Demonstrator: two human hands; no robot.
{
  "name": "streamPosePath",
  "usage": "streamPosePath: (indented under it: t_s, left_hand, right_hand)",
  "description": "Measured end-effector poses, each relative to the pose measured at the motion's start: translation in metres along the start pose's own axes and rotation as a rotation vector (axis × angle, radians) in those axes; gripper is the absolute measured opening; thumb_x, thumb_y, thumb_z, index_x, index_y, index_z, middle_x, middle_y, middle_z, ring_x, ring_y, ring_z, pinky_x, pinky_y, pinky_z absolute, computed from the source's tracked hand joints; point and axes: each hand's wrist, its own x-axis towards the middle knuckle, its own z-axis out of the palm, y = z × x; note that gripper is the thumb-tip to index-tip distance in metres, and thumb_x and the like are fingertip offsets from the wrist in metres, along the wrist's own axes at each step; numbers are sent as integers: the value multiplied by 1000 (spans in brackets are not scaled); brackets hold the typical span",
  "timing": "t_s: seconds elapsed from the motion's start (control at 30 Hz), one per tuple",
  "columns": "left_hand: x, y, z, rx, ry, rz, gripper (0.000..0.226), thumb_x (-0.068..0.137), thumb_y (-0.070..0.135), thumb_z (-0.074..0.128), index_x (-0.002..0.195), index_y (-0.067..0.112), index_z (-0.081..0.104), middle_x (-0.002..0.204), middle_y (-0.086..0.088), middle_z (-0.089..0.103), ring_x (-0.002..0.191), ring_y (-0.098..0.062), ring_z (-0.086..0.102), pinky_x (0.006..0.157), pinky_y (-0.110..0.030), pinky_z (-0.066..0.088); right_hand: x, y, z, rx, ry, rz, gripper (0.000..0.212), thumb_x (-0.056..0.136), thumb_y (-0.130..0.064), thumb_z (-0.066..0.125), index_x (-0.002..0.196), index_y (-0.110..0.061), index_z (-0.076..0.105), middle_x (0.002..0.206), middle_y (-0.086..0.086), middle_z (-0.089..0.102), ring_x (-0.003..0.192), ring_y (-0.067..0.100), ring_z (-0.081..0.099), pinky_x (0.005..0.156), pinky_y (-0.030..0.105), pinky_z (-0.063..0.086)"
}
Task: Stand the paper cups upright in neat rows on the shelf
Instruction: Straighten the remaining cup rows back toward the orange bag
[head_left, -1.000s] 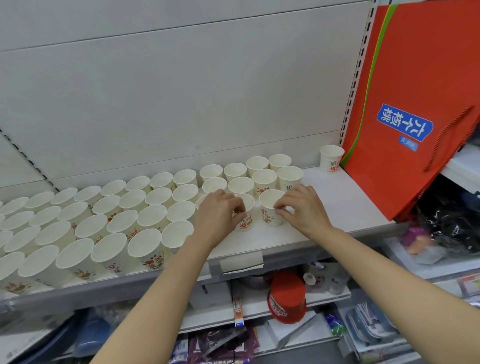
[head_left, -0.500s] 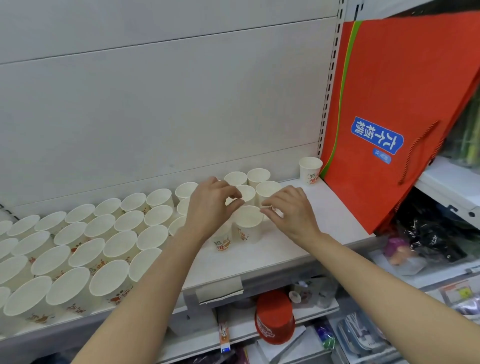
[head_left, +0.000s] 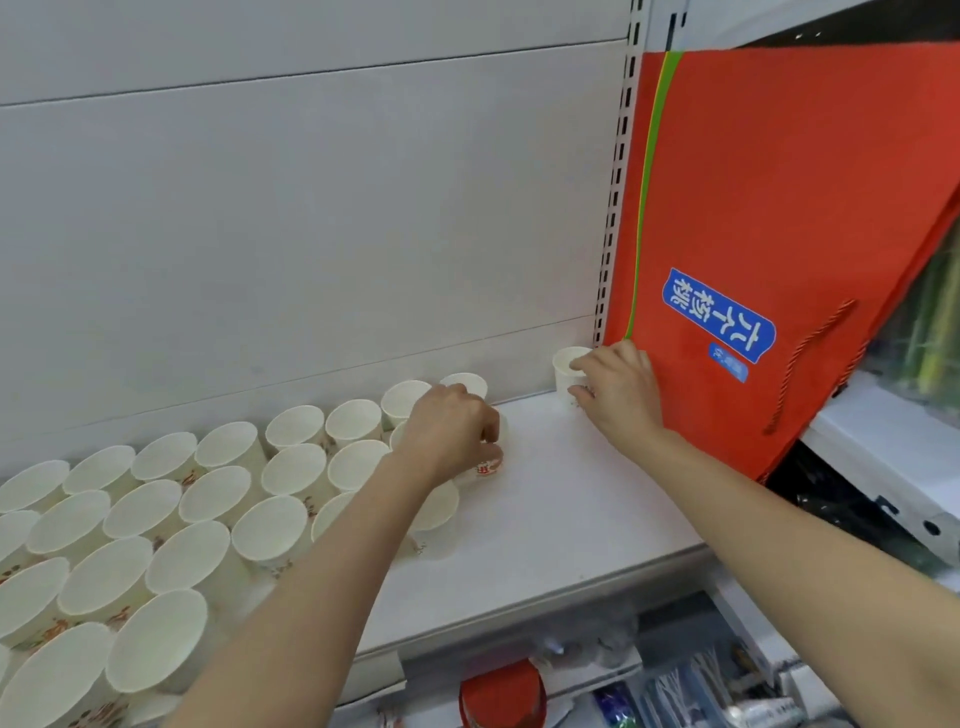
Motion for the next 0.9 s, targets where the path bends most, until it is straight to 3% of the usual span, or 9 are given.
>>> streamPosePath:
  t_s: [0.33,0.47,0.63,0.9]
  left_hand:
    - [-5,0,7,21,20,-83,18,79,41,65,84,25,72,79,3,68,84,-20,55,67,-29,28]
    - [-7,1,6,4,20,-94,17,78,39,66,81,24,72,77,3,68,82,-21,55,68,-30,34]
    - [-12,4,2,2,25,-84,15,78,38,69,79,23,72,76,0,69,81,-23,54,68,-30,28]
    - [-13,2,4,-11,45,-90,16,79,36,69,87,24,73,85,-1,70,90,-25,56,70,-30,33]
  right_hand:
    - [20,11,14,-107,-172,30,8,81,-25,66,84,-21,72,89,-1,69,95,26,49,80,35,25]
    - [12,1,9,-13,-97,14,3,77,-23,70,77,-21,71,82,-1,69,89,27,50,78,36,25]
    - [-25,-24,-7,159,10,-15,10,73,-17,78,70,-20,69,72,-3,66,80,26,52,74,33,23]
    - [-78,-67,-35,304,91,-97,16,66,-12,84,76,-15,72,74,-2,65,77,27,55,73,30,25]
